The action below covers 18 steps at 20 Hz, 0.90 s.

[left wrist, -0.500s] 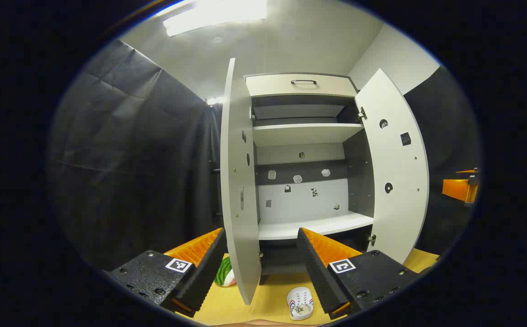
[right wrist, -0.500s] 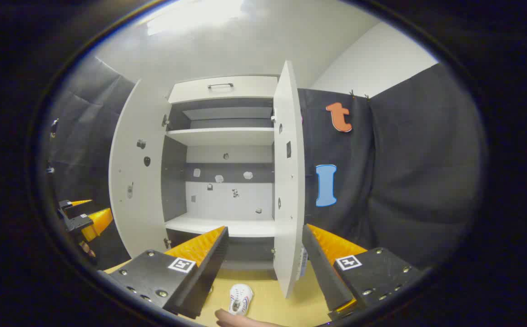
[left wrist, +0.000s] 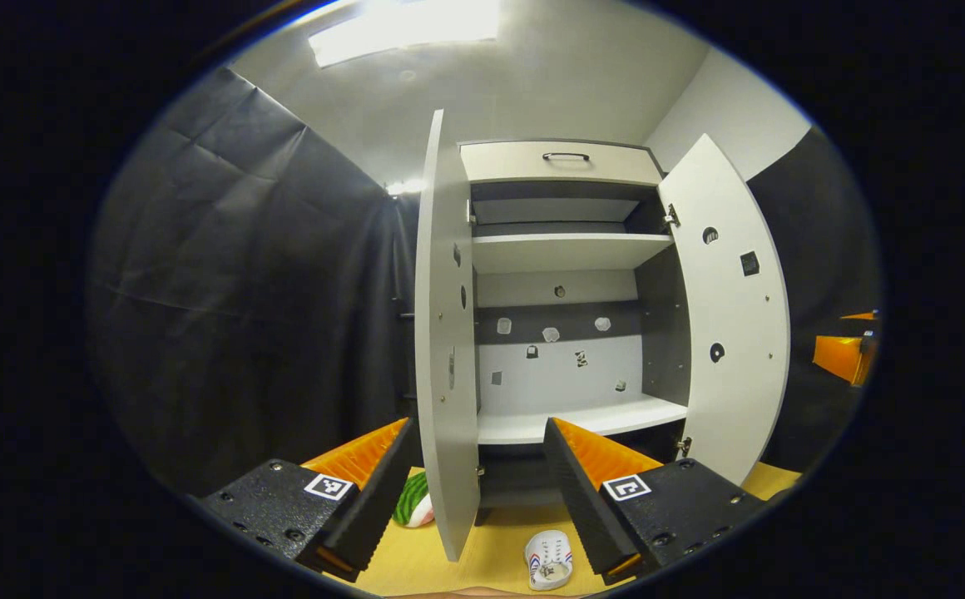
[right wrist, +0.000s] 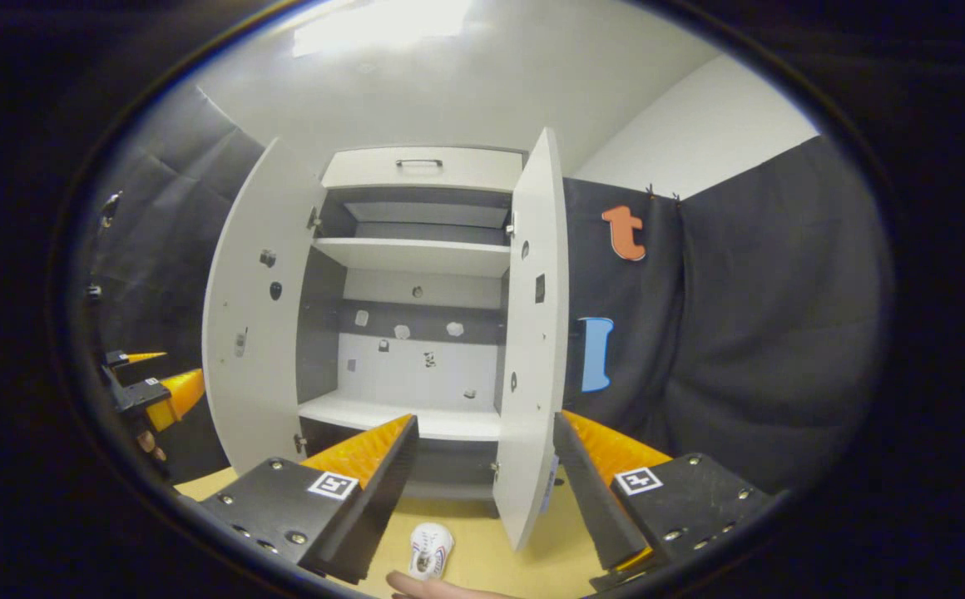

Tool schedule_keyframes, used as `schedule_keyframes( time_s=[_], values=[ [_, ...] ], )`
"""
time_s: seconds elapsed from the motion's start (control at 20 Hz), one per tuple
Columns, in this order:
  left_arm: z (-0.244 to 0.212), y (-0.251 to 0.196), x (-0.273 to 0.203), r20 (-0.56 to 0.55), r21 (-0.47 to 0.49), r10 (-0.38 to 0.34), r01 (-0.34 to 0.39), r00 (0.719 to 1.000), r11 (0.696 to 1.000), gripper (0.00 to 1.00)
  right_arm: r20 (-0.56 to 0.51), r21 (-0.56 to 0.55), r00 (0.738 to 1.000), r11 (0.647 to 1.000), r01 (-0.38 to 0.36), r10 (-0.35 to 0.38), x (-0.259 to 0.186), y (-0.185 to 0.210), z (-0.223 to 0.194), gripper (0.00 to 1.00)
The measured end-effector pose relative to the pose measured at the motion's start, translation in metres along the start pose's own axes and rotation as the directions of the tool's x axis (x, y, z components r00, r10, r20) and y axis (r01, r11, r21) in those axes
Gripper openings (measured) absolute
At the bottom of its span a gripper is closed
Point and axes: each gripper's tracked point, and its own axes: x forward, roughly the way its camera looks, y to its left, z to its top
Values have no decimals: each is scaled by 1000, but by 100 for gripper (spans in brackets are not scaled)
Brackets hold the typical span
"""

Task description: Grab one shoe with the right hand and put it into the shoe cabinet, grab the other shoe with the left hand and put it into the shoe cabinet; then close the right door with the right hand and the left door with the left hand.

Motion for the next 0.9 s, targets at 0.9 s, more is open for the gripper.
schedule_keyframes(
  time_s=[0.9],
  values=[
    [-26, 7, -8, -46, -74, -38, 35, 998, 997, 94, -196, 25, 979, 998, -55, 58, 41, 44, -162, 94]
  ],
)
